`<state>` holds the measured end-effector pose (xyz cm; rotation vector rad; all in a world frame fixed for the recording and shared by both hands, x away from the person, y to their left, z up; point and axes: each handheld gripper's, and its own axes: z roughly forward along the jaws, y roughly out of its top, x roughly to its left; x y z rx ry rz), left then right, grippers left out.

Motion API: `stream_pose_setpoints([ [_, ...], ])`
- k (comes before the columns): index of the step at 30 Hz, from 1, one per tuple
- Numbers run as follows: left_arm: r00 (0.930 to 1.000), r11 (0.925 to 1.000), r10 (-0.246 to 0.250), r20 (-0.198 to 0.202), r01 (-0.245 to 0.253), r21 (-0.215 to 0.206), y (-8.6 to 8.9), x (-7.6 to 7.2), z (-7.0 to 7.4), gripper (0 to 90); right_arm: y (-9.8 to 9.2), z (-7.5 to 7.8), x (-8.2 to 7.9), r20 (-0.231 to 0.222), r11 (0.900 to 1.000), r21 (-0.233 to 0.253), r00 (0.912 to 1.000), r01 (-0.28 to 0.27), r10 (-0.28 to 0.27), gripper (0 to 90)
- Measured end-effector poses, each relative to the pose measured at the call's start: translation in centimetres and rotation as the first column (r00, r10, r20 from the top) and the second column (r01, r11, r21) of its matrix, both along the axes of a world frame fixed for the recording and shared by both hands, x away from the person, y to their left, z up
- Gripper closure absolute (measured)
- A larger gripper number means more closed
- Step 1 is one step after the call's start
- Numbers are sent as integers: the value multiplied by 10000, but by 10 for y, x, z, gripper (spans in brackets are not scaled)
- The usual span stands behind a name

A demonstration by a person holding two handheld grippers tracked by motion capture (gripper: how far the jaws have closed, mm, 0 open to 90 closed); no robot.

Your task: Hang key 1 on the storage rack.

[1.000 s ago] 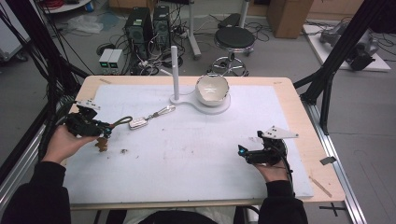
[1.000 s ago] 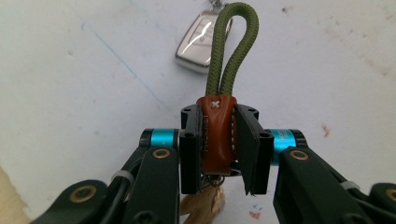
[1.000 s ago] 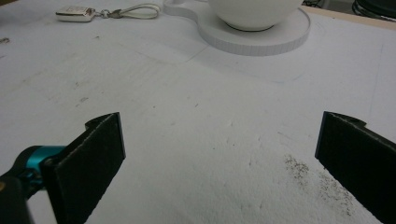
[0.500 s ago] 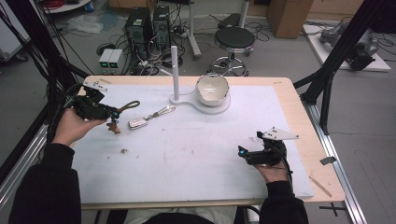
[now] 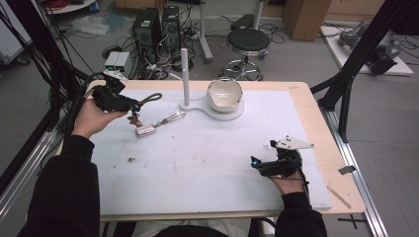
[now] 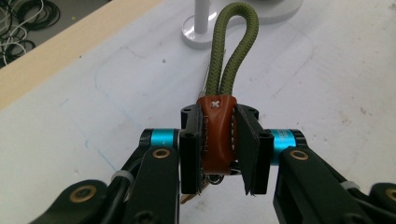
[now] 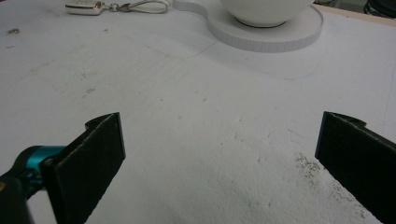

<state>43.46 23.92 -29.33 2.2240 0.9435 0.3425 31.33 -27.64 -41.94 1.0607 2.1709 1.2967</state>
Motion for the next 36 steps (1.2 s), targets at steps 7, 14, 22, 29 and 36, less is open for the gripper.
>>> stream_pose_setpoints([
  [7,9998,9998,3,220,1,-188,-8,4,14,719,-3,-1,0,-43,9999,120,10000,0,1,5],
  [14,9994,9997,15,343,-7,-241,-16,9,20,720,-5,-2,1,-137,9997,229,9999,66,-63,5],
  [22,9976,9992,-215,651,236,-315,-27,14,29,719,-4,-3,3,-140,9998,177,9998,105,-103,5],
  [29,9944,9965,-452,951,516,-653,-35,15,41,719,-4,-1,2,-114,9998,124,9998,148,-146,5],
  [36,9916,9975,-345,1246,420,-573,-46,21,50,719,-3,-1,1,-154,9999,16,9998,146,-145,5],
])
